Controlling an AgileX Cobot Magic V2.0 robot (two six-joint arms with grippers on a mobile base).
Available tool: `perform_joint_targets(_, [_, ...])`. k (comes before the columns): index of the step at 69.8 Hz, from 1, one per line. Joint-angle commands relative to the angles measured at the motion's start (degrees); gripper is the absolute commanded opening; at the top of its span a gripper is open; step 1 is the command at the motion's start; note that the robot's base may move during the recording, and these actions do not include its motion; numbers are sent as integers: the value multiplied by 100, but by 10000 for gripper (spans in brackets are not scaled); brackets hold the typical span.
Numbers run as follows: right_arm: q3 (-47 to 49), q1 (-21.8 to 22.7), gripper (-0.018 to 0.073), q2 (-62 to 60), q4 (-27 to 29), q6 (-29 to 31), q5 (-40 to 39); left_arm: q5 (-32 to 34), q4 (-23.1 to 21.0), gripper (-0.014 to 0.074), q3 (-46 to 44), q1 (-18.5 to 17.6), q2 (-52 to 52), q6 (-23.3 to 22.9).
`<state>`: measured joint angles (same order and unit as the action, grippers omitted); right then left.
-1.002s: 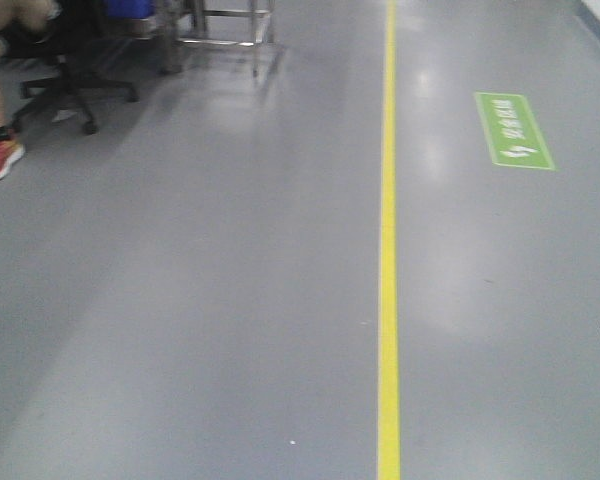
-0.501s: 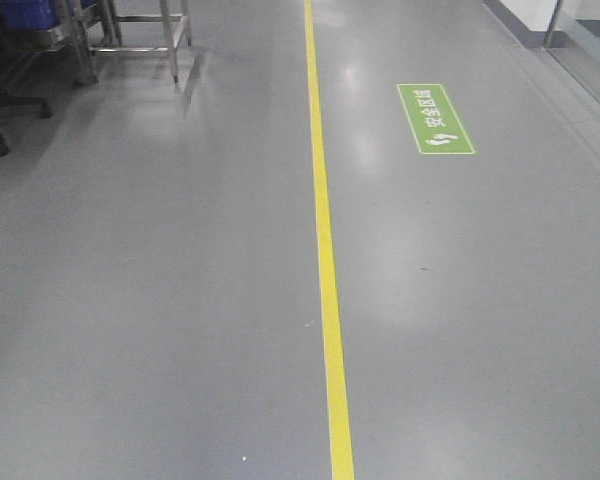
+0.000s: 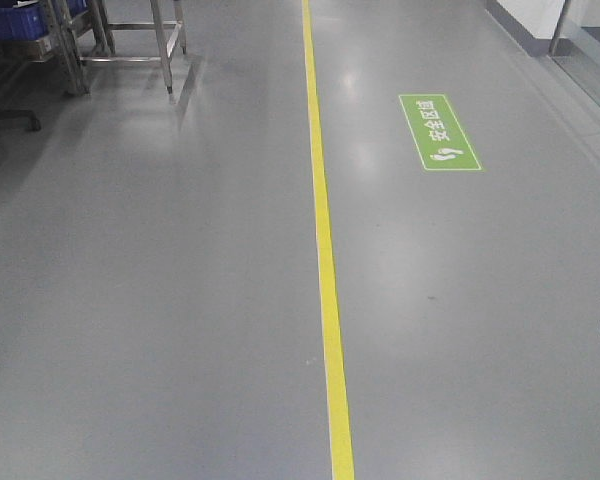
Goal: Move and align brake pads A on conveyor
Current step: 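Drive along the yellow floor line past the steel racks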
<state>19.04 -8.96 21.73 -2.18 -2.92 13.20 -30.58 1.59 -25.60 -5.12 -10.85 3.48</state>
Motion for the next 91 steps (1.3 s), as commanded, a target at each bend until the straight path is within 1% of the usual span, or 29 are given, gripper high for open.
perform_joint_targets(1, [158, 13, 494, 36, -31, 24, -445, 413, -23, 470, -137, -18, -77, -23])
perform_joint_targets(91, [158, 13, 494, 36, -31, 24, -445, 413, -23, 470, -137, -18, -77, -23])
